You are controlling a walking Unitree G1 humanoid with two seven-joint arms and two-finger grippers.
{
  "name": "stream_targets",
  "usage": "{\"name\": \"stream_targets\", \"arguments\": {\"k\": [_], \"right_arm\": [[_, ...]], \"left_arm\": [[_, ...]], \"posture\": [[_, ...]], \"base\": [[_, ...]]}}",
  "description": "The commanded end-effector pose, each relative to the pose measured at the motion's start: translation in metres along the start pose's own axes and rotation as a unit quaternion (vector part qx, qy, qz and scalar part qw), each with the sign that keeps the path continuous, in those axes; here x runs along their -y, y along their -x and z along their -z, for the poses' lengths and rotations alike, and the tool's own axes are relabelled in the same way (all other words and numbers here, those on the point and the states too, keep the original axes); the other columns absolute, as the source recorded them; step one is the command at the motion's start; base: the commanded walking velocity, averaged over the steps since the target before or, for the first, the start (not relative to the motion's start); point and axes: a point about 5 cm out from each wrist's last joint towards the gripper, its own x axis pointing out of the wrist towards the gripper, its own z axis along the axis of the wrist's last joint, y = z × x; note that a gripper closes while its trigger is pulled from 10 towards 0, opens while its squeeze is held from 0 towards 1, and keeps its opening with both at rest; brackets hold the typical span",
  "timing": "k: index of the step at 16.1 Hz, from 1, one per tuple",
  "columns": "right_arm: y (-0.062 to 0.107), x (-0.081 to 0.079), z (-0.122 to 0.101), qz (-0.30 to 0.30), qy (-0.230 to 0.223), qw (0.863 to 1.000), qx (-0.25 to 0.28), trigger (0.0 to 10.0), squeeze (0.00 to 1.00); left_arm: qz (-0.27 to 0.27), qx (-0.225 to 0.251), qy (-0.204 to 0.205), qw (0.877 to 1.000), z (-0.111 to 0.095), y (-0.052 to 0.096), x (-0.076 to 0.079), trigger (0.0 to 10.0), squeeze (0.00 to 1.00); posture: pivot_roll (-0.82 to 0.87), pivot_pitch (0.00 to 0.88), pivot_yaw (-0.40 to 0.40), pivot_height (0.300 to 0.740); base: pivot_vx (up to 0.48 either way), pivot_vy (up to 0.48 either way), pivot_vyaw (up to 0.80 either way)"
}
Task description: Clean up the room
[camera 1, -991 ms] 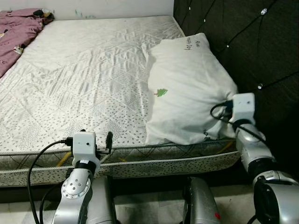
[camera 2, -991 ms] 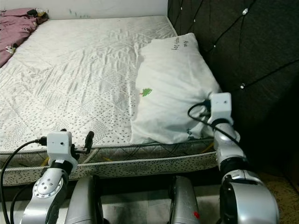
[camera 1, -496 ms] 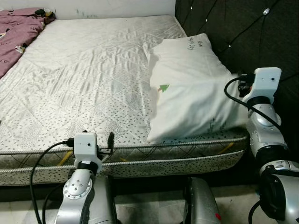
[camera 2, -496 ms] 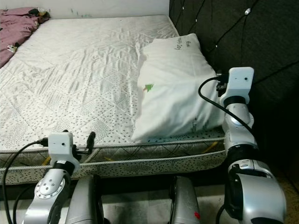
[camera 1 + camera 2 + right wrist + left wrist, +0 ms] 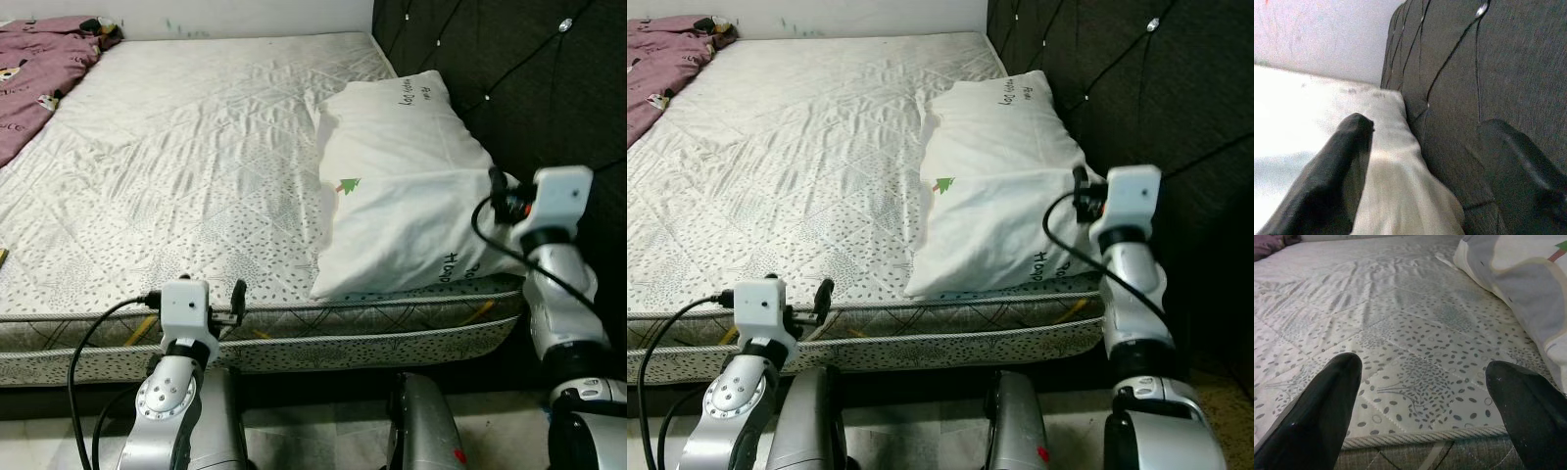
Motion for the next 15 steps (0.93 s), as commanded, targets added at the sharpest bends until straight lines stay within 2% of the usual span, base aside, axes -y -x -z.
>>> {"name": "stream_targets", "arguments": {"k": [1, 2, 3, 5, 6, 7, 8, 9, 12, 15], "right_arm": [[-0.01, -0.021, -0.012, -0.033, -0.02, 0.999, 0.01, 10.0, 1.0], [-0.007, -0.03, -0.003, -0.047, -0.021, 0.999, -0.014, 10.0, 1.0], [0.004, -0.041, 0.016, -0.071, -0.012, 0.995, -0.063, 10.0, 1.0], [0.024, -0.054, 0.041, -0.104, -0.011, 0.986, -0.133, 10.0, 1.0], [0.038, -0.06, 0.057, -0.134, 0.001, 0.974, -0.181, 10.0, 1.0], [0.046, -0.06, 0.063, -0.132, 0.0, 0.972, -0.195, 10.0, 1.0], [0.053, -0.058, 0.069, -0.136, 0.003, 0.967, -0.217, 10.0, 1.0], [0.062, -0.051, 0.077, -0.122, 0.004, 0.961, -0.25, 10.0, 1.0], [0.079, -0.024, 0.086, -0.074, 0.029, 0.953, -0.294, 10.0, 1.0], [0.089, -0.003, 0.081, -0.015, 0.053, 0.957, -0.286, 10.0, 1.0]], "left_arm": [[0.009, -0.01, -0.003, 1.0, 0.004, 0.0, 0.002, 10.0, 0.0], [0.007, -0.01, -0.003, 1.0, 0.004, 0.0, 0.002, 10.0, 0.0], [0.0, -0.009, -0.003, 1.0, 0.003, 0.001, 0.0, 10.0, 0.0], [-0.008, -0.013, -0.004, 1.0, 0.005, 0.005, -0.004, 10.0, 0.0], [-0.01, -0.018, -0.004, 1.0, 0.007, 0.007, -0.005, 10.0, 0.0], [-0.009, -0.019, -0.004, 1.0, 0.008, 0.008, -0.005, 10.0, 0.0], [-0.007, -0.021, -0.005, 1.0, 0.008, 0.007, -0.005, 10.0, 0.0], [-0.005, -0.021, -0.005, 1.0, 0.008, 0.005, -0.003, 10.0, 0.0], [0.0, -0.02, -0.006, 1.0, 0.008, 0.003, -0.001, 10.0, 0.0], [-0.004, -0.023, -0.007, 1.0, 0.009, 0.004, -0.004, 10.0, 0.0]], "posture": [[0.04, 0.059, 0.03, 0.512], [0.06, 0.055, 0.02, 0.512], [0.07, 0.057, 0.013, 0.512], [0.07, 0.063, 0.008, 0.512], [0.07, 0.065, 0.008, 0.512], [0.06, 0.067, 0.007, 0.512], [0.06, 0.067, 0.007, 0.512], [0.05, 0.067, 0.012, 0.512], [0.05, 0.068, 0.011, 0.512], [0.04, 0.071, 0.008, 0.512]], "base": [[0.0, 0.0, 0.0], [0.0, 0.0, 0.0], [0.0, 0.0, 0.0], [0.0, 0.0, 0.0], [0.0, 0.0, 0.0], [0.0, 0.0, 0.0], [0.0, 0.0, 0.0], [0.0, 0.0, 0.0], [0.0, 0.0, 0.0], [0.0, 0.0, 0.0]]}}
